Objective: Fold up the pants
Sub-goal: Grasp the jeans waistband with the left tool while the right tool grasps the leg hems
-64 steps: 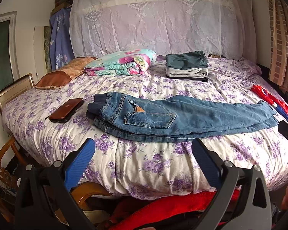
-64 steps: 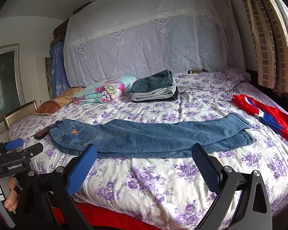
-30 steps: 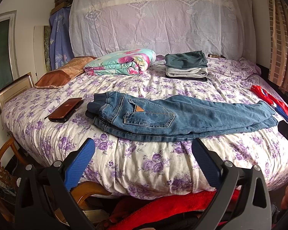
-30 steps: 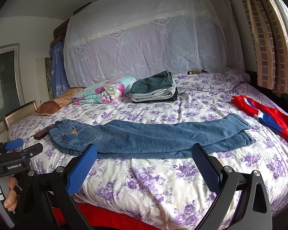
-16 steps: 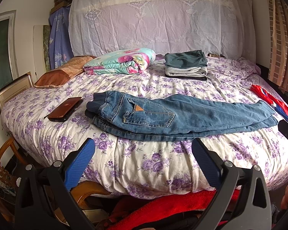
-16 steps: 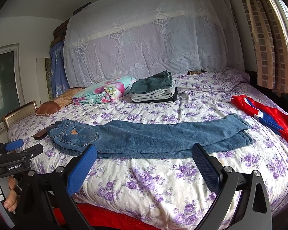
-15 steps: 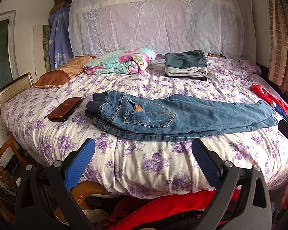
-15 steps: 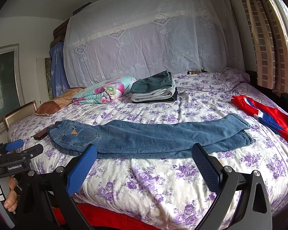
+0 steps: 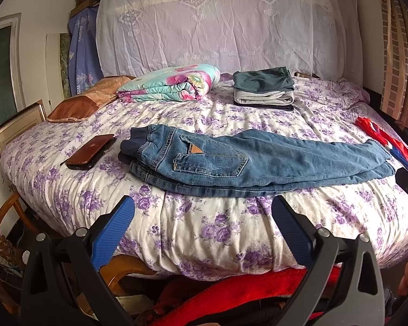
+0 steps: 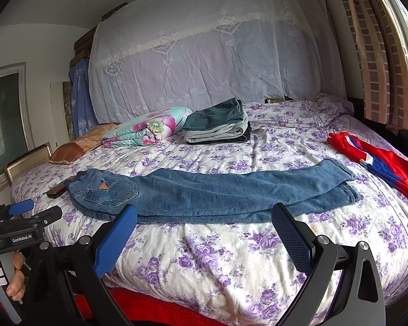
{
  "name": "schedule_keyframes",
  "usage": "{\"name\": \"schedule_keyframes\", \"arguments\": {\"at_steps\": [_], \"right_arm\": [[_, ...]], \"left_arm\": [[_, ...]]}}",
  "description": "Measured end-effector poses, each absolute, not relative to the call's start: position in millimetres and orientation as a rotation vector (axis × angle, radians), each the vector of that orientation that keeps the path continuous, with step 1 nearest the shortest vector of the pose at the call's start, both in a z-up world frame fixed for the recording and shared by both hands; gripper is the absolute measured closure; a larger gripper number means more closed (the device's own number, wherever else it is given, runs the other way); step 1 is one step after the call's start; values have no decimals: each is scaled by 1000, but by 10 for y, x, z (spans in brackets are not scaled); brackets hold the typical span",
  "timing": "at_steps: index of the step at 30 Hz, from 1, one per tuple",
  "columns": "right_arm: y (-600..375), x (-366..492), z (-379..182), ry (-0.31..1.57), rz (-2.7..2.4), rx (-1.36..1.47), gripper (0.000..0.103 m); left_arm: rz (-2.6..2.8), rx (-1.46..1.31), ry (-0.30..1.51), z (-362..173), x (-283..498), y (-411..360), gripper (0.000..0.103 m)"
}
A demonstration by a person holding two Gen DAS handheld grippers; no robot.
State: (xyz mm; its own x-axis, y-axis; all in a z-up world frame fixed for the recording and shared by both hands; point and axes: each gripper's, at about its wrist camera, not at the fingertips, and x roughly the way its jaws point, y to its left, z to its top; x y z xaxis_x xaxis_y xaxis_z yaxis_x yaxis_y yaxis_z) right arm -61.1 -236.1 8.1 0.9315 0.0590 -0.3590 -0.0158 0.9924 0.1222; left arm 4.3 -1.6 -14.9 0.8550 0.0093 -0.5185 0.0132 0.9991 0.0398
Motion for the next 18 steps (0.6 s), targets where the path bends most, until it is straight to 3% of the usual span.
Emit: {"name": "schedule_keyframes", "arguments": {"at_steps": [10,18], "right_arm": [[-2426,-542,31,383,17,124,4],[-2807,-330,-191,436,24,253,4]], "left_arm": [[-6,17,580,-224,205,68,5],[-61,-87,705,-631,629,238,5]]}}
